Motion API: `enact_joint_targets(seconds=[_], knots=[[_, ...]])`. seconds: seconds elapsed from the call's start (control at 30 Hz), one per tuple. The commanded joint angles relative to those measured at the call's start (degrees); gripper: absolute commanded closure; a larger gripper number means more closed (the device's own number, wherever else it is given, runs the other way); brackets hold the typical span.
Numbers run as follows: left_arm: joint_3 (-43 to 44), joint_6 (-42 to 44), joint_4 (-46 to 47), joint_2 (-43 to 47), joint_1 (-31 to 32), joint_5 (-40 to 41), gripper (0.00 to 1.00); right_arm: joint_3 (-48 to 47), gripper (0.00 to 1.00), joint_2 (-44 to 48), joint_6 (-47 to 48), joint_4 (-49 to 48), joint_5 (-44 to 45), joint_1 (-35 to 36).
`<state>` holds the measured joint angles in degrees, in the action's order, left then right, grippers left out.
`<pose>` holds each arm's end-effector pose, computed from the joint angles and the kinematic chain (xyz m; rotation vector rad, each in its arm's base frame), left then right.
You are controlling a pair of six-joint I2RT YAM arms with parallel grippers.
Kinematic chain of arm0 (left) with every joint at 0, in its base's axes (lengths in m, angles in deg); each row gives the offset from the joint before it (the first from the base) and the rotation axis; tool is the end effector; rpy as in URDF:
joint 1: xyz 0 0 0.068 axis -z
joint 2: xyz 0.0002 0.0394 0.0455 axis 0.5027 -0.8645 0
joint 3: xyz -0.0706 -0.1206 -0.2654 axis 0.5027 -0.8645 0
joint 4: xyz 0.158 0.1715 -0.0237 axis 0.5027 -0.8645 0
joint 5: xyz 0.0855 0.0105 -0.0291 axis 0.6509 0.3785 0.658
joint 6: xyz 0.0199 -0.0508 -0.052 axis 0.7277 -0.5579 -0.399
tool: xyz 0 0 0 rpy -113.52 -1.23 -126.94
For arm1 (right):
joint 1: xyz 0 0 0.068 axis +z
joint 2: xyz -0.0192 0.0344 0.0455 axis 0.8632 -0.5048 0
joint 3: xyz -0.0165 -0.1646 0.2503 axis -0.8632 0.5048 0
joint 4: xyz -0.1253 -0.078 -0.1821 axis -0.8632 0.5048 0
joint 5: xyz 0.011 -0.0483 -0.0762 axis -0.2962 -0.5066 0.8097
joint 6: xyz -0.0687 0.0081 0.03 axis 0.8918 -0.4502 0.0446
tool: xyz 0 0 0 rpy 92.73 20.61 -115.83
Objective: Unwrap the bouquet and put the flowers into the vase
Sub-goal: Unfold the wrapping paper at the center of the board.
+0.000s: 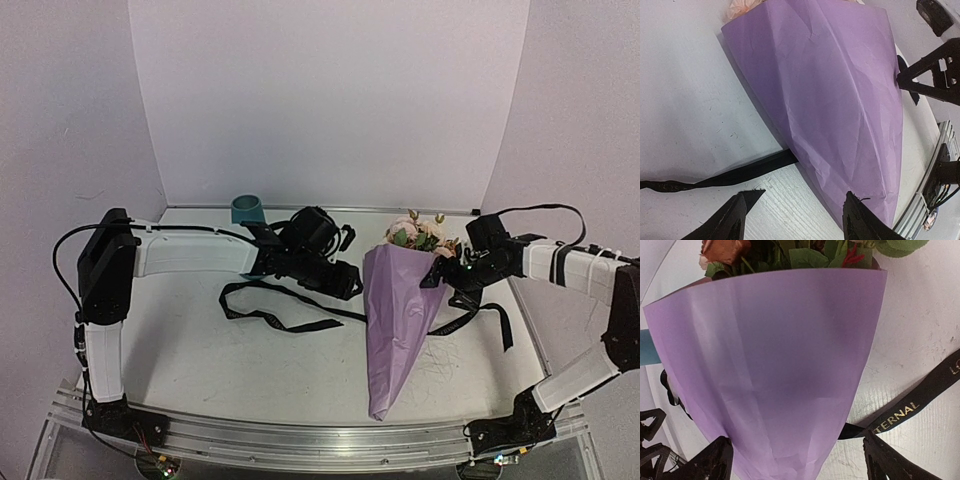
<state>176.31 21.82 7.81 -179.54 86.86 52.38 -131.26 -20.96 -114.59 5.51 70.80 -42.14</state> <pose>0.2470 -0.3868 0.2478 0.7211 2.3828 -0.7812 0.2716 0.1029 0.2560 0.3127 2.3426 0.8061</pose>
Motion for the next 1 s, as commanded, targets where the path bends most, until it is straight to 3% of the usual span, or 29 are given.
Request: enact_joint_targets(seconds=[0.0, 0.17, 0.3, 0.53, 0.97], knots=[[-0.3, 1.2, 1.0, 3.6, 0.2, 1.2, 0.33, 0.7, 0.15, -1.9, -1.3, -3.6, -3.3, 0.4], [-0.8, 1.7, 1.0, 4.2, 0.2, 1.0, 0.33, -1.3, 0.32, -5.1, -2.4, -4.0, -2.3, 2.4], [-1.6, 2.1, 1.0, 4.9, 0.2, 1.0, 0.33, -2.0, 0.6, -5.3, -4.6, -3.1, 0.4, 3.7], [-3.5, 2.6, 1.0, 6.1, 0.2, 0.9, 0.34, -2.8, 0.94, -3.6, -5.8, -2.5, 1.0, 5.2], [-6.0, 2.8, 1.0, 7.4, 0.2, 1.2, 0.34, -14.0, 0.91, -8.0, -11.5, -0.5, 4.2, 16.4]])
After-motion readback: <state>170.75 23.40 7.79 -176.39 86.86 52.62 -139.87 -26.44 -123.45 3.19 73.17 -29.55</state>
